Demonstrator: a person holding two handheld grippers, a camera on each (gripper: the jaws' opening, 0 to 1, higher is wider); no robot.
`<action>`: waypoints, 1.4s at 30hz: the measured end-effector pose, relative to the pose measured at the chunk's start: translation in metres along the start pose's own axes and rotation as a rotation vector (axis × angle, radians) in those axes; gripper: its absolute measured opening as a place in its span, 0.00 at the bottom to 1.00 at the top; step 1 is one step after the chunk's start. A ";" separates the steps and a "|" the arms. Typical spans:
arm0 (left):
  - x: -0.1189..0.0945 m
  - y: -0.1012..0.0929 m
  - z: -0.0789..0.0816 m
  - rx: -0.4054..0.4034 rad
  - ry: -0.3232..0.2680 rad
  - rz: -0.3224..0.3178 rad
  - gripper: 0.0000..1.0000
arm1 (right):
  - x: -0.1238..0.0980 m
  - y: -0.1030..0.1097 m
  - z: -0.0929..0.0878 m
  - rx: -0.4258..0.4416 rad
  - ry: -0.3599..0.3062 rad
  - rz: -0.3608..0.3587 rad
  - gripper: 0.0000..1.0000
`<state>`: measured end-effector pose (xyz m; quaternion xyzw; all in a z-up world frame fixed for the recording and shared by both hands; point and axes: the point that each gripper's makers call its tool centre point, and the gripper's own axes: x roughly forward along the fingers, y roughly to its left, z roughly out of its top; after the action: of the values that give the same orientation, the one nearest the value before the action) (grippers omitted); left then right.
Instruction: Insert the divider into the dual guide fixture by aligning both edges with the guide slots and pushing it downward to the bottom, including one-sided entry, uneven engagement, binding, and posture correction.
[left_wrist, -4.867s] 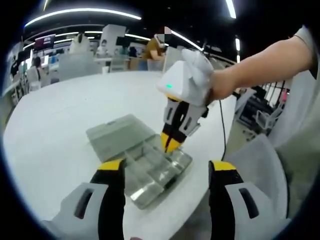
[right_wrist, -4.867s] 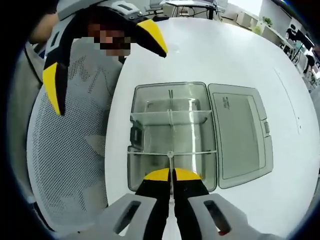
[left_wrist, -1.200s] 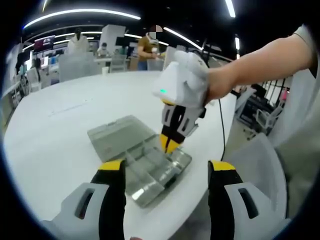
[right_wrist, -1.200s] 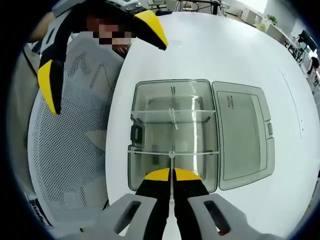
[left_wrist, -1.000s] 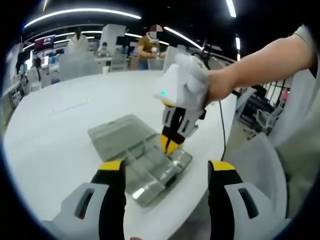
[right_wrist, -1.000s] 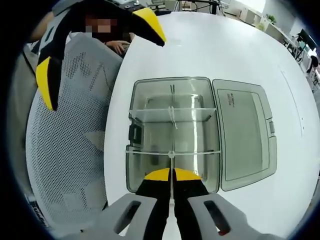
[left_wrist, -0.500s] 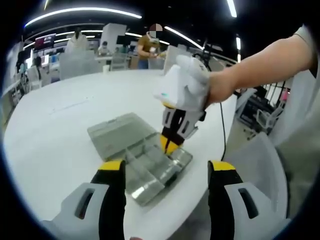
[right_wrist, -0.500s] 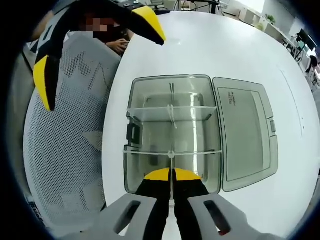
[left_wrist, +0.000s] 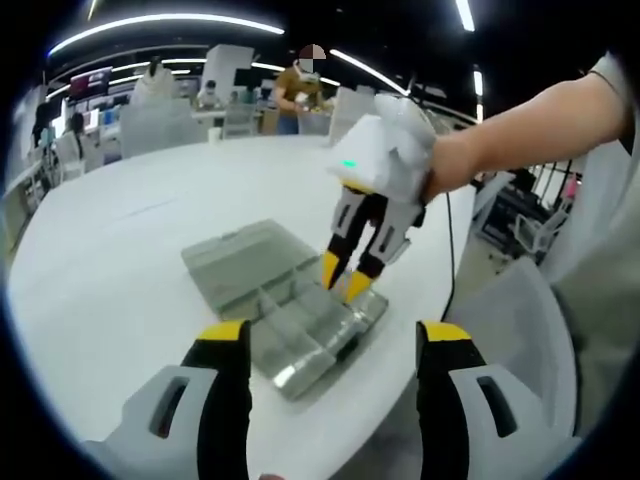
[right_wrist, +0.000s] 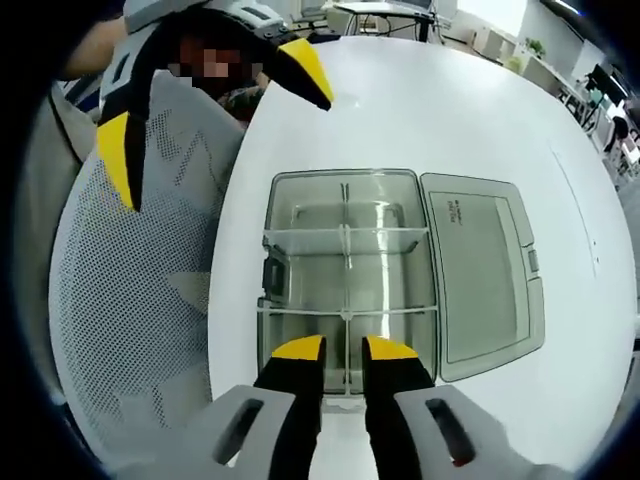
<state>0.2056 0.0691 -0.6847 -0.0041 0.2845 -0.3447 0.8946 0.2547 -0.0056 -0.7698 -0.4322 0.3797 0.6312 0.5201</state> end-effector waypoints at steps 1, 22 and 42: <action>-0.001 0.002 -0.001 0.003 0.002 0.001 0.66 | -0.002 0.001 0.000 0.000 -0.004 -0.002 0.12; -0.040 0.033 -0.022 0.071 0.071 0.028 0.65 | -0.029 0.020 -0.006 0.190 -0.255 -0.102 0.25; -0.060 0.060 -0.043 0.157 0.155 0.025 0.64 | -0.043 0.040 -0.002 0.273 -0.385 -0.202 0.40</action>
<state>0.1846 0.1597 -0.7024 0.0963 0.3248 -0.3538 0.8718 0.2194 -0.0278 -0.7291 -0.2653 0.3103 0.5897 0.6968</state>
